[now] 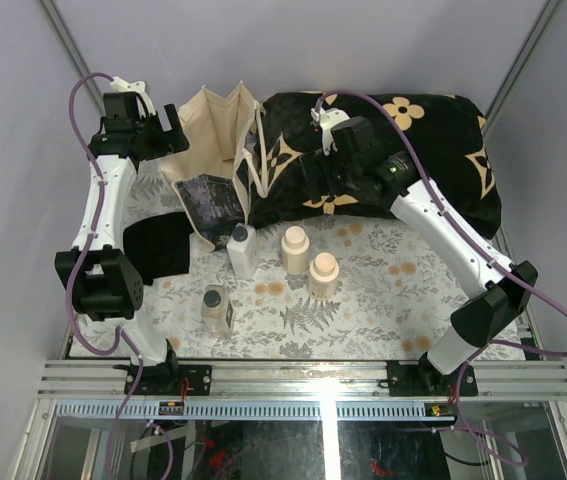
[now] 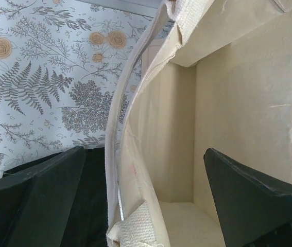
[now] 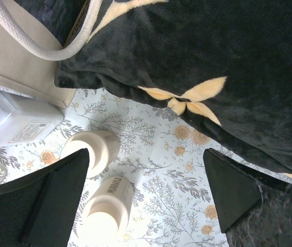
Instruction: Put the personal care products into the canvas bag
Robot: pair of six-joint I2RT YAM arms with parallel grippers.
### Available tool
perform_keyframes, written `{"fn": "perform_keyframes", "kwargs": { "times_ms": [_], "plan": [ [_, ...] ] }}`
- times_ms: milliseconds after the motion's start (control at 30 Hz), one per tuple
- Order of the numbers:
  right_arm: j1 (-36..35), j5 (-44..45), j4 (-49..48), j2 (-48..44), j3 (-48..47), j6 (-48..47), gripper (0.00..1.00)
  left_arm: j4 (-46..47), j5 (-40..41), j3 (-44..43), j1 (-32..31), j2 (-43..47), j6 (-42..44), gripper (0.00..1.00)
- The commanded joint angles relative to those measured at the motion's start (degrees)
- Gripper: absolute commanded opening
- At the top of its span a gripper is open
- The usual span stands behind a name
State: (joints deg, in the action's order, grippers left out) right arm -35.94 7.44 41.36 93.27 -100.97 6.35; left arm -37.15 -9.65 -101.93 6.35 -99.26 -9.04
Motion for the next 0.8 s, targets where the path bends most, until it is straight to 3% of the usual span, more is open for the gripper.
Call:
{"fn": "perform_keyframes", "kwargs": {
  "times_ms": [0,133,233,300,433,767],
  "plan": [
    [0.1,0.7,-0.3,0.5,-1.9,-1.2,0.99,2.8,-1.1,0.6,-0.6,0.6,0.5,1.0],
    [0.1,-0.3,-0.7,1.2,1.9,-0.1,1.0,3.8,-3.7,1.3,-0.5,0.0,0.7,0.98],
    [0.1,-4.5,-2.5,1.7,5.2,2.1,0.99,4.9,-3.9,1.9,-0.5,0.0,1.2,0.83],
    [0.1,-8.0,-3.3,2.4,6.3,3.3,0.99,5.2,-3.5,1.9,-0.5,0.1,1.4,0.78],
    [-0.8,-12.1,-3.6,5.0,9.4,3.4,1.0,5.1,-2.7,1.7,-0.5,0.0,1.9,0.79],
    [-6.6,-12.0,-1.1,10.0,7.4,1.3,1.0,4.7,-2.5,2.8,-0.6,-0.2,2.8,0.73]
  ]
}}
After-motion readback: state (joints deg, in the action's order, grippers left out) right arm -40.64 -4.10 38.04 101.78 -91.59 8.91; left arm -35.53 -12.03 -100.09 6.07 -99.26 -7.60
